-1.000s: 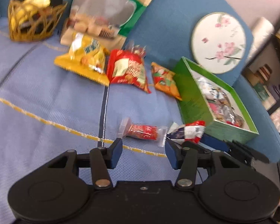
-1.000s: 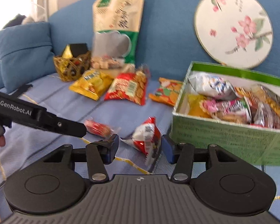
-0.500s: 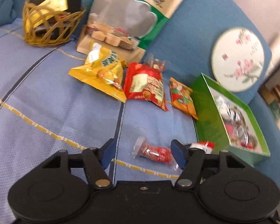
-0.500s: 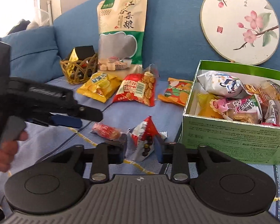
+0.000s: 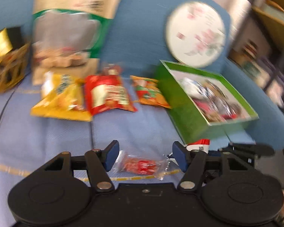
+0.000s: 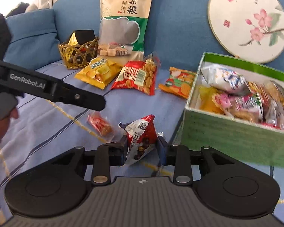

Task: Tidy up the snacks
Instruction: 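Grasp the red-white triangular candy with the right gripper while the left reaches toward a red candy stick, then grasp the red candy stick with the left gripper while the right holds the triangular candy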

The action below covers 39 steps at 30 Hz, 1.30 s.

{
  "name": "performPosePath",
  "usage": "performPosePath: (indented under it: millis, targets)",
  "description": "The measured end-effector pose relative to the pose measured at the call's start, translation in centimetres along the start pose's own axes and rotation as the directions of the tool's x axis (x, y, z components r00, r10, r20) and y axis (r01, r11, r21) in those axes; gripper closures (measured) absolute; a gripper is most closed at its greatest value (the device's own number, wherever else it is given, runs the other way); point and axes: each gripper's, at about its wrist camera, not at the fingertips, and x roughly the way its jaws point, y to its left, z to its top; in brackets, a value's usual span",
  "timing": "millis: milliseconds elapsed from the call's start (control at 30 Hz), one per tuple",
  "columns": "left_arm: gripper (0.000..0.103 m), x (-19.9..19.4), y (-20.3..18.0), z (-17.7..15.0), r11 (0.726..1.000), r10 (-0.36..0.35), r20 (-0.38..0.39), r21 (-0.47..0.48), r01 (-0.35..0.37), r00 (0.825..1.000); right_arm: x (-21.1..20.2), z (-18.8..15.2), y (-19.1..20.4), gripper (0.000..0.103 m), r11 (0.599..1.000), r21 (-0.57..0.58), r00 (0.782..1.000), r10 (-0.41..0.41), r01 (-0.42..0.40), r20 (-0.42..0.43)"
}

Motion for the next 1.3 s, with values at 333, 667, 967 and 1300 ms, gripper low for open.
performPosePath:
  millis: [333,667,967,1300]
  targets:
    - [0.014,2.9,-1.2,-1.3,0.971,0.045,-0.132,0.239,-0.012,0.990,0.4,-0.3,-0.4,0.045,0.999,-0.007,0.999,-0.034,0.034,-0.023]
    - [0.000,1.8,-1.1,-1.7,0.986,0.014,-0.112,0.164,0.004,0.994,0.6,-0.3,-0.6,0.045,1.000,-0.009,0.999,-0.029,0.029,-0.025]
    - [0.000,3.4,-2.3,-2.1,0.984,0.011,-0.135,0.175,0.013,0.991,0.8,-0.3,-0.8,0.045,1.000,-0.005,0.999,-0.031,0.031,-0.023]
    - [0.036,2.1,-3.3,-1.9,0.973,0.050,-0.074,0.229,-0.032,0.996,-1.9,0.5,-1.0,0.047,1.000,-0.023,0.996,0.015,-0.013,0.085]
